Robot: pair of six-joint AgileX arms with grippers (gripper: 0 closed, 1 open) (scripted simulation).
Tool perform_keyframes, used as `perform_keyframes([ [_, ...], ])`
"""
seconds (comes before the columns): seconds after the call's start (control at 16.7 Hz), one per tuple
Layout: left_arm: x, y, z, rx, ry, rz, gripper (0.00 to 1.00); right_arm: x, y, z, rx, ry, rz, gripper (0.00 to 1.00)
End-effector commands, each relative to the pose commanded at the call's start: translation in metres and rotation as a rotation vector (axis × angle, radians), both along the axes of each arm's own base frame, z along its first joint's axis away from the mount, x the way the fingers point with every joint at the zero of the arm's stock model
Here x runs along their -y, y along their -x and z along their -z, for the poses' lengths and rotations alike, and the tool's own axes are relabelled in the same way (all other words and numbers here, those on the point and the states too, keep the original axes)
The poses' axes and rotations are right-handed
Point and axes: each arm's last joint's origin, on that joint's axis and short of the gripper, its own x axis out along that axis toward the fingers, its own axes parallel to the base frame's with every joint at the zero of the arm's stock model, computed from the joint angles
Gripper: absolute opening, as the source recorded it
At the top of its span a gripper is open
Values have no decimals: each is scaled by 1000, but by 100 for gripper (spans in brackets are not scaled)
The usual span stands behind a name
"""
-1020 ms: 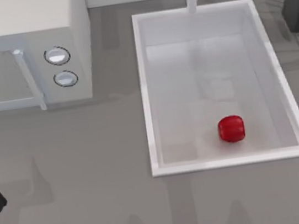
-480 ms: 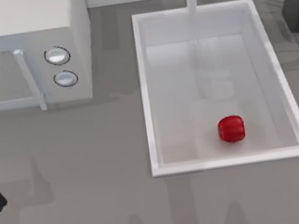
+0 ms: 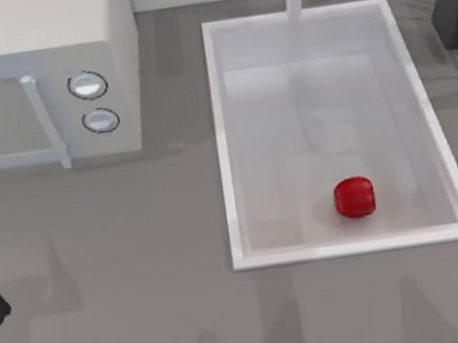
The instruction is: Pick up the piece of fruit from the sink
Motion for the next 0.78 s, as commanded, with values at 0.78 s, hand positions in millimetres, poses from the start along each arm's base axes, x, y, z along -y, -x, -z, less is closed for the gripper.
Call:
perform_keyframes([
  [0.78, 0, 0, 0, 0, 0, 0, 100, -120, -211, 24, -965, 59, -27, 100],
])
